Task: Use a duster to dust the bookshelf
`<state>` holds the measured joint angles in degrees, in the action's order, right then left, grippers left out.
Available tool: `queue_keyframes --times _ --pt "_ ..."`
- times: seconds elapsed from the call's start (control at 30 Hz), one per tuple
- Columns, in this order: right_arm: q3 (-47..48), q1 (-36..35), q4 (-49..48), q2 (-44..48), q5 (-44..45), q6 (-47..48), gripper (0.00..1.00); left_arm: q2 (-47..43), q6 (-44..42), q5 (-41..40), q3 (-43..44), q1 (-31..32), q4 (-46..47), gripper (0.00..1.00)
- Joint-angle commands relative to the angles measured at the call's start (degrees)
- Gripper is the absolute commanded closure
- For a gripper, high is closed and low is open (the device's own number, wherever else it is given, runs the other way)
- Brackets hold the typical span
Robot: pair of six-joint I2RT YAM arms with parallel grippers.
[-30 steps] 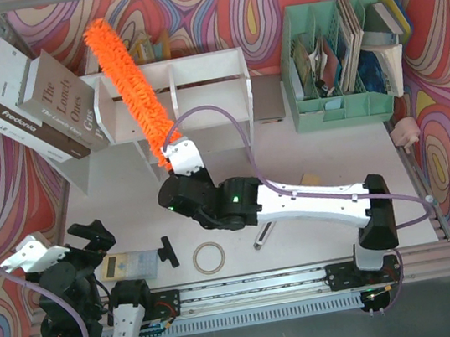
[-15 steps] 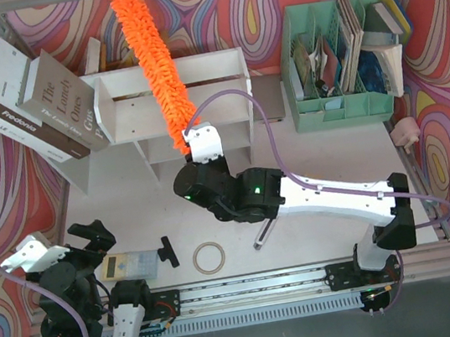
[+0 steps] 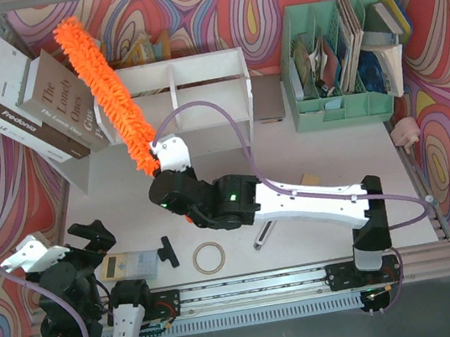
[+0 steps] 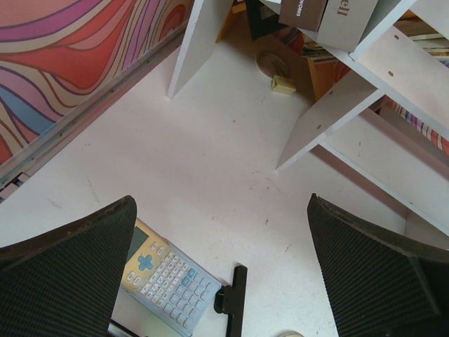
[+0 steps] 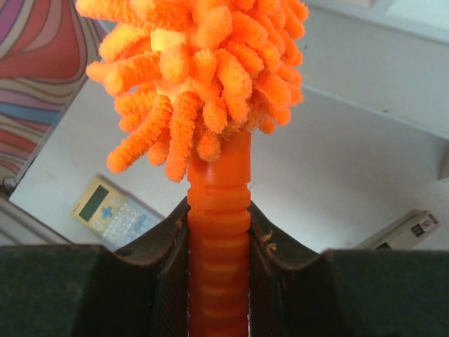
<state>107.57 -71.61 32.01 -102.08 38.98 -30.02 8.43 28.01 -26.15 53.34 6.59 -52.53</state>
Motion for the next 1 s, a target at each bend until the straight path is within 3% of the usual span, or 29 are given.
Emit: queue_keyframes --times 0.0,0.27,0.73,0.97 --pt "3.1 0.0 -0.3 -2.8 -3.7 -2.1 1.0 0.0 -0.9 -0.2 -0.6 -0.3 1.2 0.02" --pt "5.8 -0.1 7.2 -5.1 -1.3 -6.0 1.0 -0.1 -0.9 -0.2 -0.6 -0.3 1.1 0.02" --pt "2.5 0.2 17.3 2.9 8.7 -12.5 1.0 -0.3 -0.9 -0.1 -0.6 -0.3 1.2 0.02" --pt "12.1 0.2 24.0 4.9 7.4 -10.2 1.0 -0.1 -0.7 -0.3 -0.6 -0.3 1.1 0.02"
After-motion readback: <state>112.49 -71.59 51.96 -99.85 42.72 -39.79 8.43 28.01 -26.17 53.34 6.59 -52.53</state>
